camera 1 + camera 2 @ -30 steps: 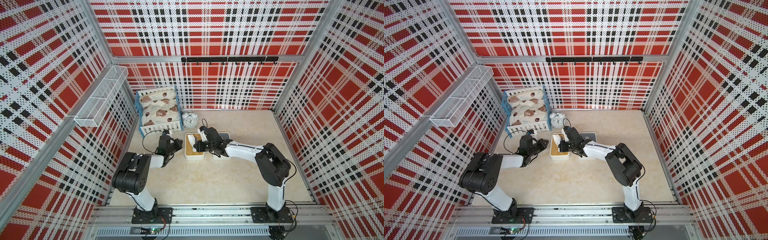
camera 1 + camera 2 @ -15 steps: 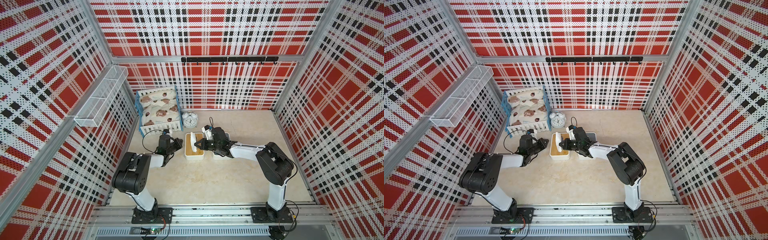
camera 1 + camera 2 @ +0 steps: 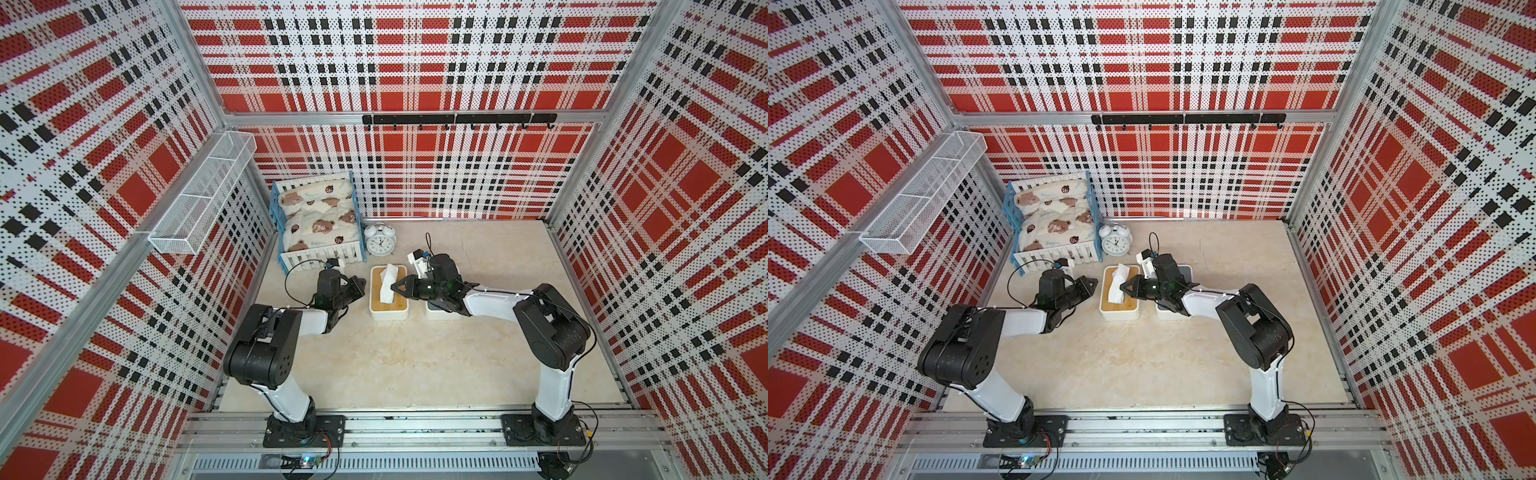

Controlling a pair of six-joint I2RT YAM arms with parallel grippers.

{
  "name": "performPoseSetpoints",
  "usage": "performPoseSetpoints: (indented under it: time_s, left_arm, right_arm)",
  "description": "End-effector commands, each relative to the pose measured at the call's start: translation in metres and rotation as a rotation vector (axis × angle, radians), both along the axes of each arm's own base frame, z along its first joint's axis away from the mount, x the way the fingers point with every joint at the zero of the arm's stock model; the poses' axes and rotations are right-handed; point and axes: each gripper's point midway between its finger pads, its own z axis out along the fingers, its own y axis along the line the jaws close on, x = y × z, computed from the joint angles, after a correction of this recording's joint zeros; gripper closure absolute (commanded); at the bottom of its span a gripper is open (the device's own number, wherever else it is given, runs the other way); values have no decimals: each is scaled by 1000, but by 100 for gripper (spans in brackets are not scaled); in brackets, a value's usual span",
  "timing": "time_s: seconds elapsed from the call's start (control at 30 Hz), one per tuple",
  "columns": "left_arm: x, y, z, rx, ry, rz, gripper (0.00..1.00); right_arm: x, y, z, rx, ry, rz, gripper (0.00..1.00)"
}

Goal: Put the tissue paper into the tissue box
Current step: Pull the paper towel from the tissue box, then move the tissue box to the center of the board.

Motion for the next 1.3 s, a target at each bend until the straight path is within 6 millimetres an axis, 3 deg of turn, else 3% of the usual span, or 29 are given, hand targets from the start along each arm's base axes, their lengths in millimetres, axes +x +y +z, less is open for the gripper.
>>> performPoseSetpoints:
  time_s: [0.0,0.17,0.33,0.47,0.83,1.03,1.07,1.27]
  left_arm:
    - [8,-1,8,-14,-26,-5,90]
    - [7,0,7,-16,-22,-6,90]
    - [8,0,7,-18,-22,-7,90]
    - [8,-1,8,-19,-23,-9,90]
    - [8,-23,10,-32,-32,-63,90]
    - [10,-36,7,-35,-26,-86,90]
    - [7,-47,8,-35,-27,-107,90]
    - [6,-67,5,-37,-19,-146,90]
  right_arm:
    - [4,-4,23,-40,-70,3,65]
    - [4,-10,27,-91,-93,-12,43]
    - [4,-25,42,-157,-158,-56,38]
    - [6,-46,55,-233,-223,-122,37]
    - [17,-144,60,-605,-317,-367,39]
    - [17,-205,44,-761,-266,-455,40]
    - [17,-213,39,-781,-254,-462,43]
    - [11,-228,24,-818,-216,-454,52]
